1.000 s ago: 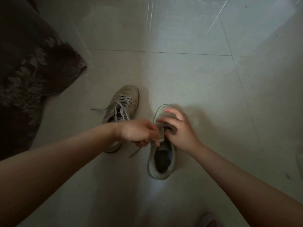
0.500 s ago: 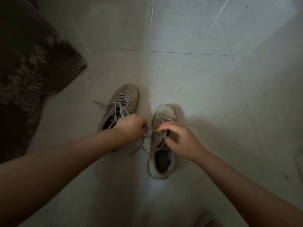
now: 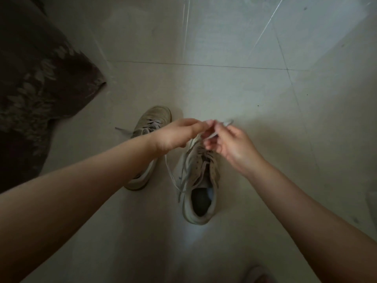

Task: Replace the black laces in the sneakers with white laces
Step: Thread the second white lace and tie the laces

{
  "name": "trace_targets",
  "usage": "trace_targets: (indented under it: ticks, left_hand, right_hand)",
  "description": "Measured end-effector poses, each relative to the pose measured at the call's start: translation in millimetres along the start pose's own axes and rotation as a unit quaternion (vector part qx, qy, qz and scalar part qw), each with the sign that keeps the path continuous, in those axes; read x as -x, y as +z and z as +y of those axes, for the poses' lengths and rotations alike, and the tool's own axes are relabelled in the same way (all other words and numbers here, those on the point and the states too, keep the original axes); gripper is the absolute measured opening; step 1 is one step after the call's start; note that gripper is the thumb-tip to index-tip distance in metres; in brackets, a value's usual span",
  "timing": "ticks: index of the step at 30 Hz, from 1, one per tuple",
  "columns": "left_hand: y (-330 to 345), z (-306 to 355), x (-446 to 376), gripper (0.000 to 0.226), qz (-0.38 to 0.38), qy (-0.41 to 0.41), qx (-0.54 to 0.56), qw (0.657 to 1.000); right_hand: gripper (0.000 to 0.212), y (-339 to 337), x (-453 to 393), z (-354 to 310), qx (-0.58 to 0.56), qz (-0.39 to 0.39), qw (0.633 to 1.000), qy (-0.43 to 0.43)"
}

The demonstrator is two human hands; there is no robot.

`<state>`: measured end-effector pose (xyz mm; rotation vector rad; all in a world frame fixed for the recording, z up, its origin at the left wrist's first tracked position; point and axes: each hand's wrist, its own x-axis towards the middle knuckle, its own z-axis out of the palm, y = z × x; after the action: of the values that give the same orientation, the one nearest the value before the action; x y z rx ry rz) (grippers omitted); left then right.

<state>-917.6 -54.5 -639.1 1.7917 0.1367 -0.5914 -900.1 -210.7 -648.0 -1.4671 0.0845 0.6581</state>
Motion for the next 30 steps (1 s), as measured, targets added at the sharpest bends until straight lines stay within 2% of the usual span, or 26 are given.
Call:
trace_targets:
  ticks: [2, 4, 6, 9, 12, 15, 17, 19, 20, 22, 23, 25, 26, 27, 30]
  left_hand:
    - [4, -15, 5, 0.036, -0.025, 0.059, -0.058, 0.996]
    - [7, -28, 7, 0.028, -0.022, 0.113, -0.083, 0.99]
    - [5, -35, 9, 0.017, -0.025, 0.12, -0.097, 0.988]
    - [1, -44, 9, 0.028, -0.024, 0.093, -0.173, 0.98]
    - [1, -58, 8, 0.026, -0.033, 0.069, -0.269, 0.96]
    - [2, -62, 8, 0.025, -0.002, 0.063, -0.256, 0.965]
    - [4, -60, 5, 0.035, 0.043, 0.033, -0.154, 0.987]
    - [6, -56, 1, 0.031, 0.092, -0.002, -0.047, 0.995]
    - [8, -54, 0, 0.027, 0.113, -0.02, -0.009, 0.993]
    - [13, -52, -3, 0.027, 0.143, -0.046, 0.046, 0.988]
    - [15, -52, -4, 0.03, 0.151, -0.06, 0.068, 0.984]
    - [17, -52, -4, 0.034, 0.149, -0.092, 0.124, 0.977]
    - [18, -51, -4, 0.033, 0.141, -0.106, 0.157, 0.972]
    - [19, -51, -3, 0.032, 0.133, -0.114, 0.186, 0.967]
    - [20, -47, -2, 0.03, 0.117, -0.117, 0.218, 0.962]
  right_hand:
    - [0.027, -7, -4, -15, -0.108, 0.009, 0.994, -0.001]
    - [0.027, -13, -7, -23, -0.191, 0.024, 0.981, -0.005]
    - [0.025, -17, -11, -30, -0.263, 0.052, 0.963, -0.002]
    - [0.025, -28, -17, -35, -0.374, 0.105, 0.921, -0.001]
    - [0.024, -38, -22, -31, -0.414, 0.149, 0.898, -0.006]
    - [0.022, -37, -21, -15, -0.394, 0.131, 0.909, 0.042]
    - [0.03, -32, -18, 0, -0.296, 0.095, 0.944, 0.108]
    - [0.021, -23, -11, 15, -0.075, 0.068, 0.984, 0.146]
    - [0.012, -19, -8, 22, 0.059, 0.066, 0.987, 0.135]
    - [0.006, -16, -4, 32, 0.292, 0.058, 0.952, 0.063]
    - [0.004, -17, -4, 36, 0.369, 0.039, 0.928, 0.034]
    - [0.005, -16, -2, 42, 0.449, -0.007, 0.894, 0.009]
    - [0.004, -14, -1, 44, 0.46, -0.014, 0.888, -0.001]
    - [0.002, -12, 0, 46, 0.46, -0.008, 0.887, -0.02]
    - [0.018, -9, 2, 46, 0.468, 0.012, 0.876, -0.118]
